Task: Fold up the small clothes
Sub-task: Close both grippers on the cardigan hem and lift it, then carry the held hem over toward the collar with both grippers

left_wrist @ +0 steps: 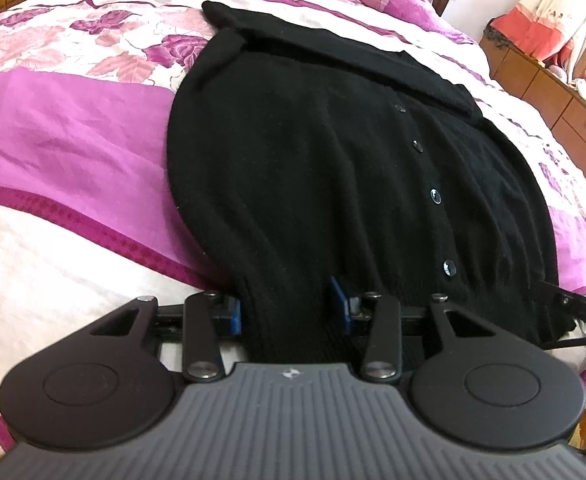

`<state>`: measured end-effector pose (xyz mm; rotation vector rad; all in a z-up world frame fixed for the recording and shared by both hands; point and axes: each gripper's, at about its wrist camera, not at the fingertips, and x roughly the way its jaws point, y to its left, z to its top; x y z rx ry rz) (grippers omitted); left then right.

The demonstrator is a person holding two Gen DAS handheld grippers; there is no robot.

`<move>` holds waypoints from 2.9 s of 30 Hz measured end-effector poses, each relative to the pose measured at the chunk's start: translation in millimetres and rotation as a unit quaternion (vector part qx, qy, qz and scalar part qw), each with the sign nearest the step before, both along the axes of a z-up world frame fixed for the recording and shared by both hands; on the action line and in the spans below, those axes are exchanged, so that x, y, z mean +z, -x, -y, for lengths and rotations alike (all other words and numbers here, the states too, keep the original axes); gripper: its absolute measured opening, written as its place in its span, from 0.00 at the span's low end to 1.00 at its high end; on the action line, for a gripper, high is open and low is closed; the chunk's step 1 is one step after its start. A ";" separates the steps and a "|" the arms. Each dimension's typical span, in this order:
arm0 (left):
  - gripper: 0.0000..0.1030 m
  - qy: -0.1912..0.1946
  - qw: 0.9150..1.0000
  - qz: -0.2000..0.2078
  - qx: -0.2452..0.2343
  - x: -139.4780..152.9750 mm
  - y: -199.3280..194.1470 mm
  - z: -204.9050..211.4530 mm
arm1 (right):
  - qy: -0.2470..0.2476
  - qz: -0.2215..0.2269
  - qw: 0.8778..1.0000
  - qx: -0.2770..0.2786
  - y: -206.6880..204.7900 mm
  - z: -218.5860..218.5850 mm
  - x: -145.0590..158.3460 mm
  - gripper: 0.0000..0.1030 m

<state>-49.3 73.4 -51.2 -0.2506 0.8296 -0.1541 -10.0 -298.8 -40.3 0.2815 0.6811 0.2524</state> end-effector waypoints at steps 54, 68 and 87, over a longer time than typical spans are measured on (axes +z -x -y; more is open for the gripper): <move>0.07 0.148 0.968 0.187 0.084 144.7 -36.5 -31.5 | -0.214 0.181 0.960 -0.024 -70.8 45.1 100.8 0.05; 0.07 0.103 0.980 0.067 0.154 70.3 -69.1 -48.4 | -0.122 0.055 0.988 -0.077 -103.9 29.5 61.8 0.09; 0.07 0.107 0.982 0.069 0.140 65.1 -58.0 -49.8 | -0.226 -0.012 0.974 -0.017 -88.4 1.2 13.1 0.44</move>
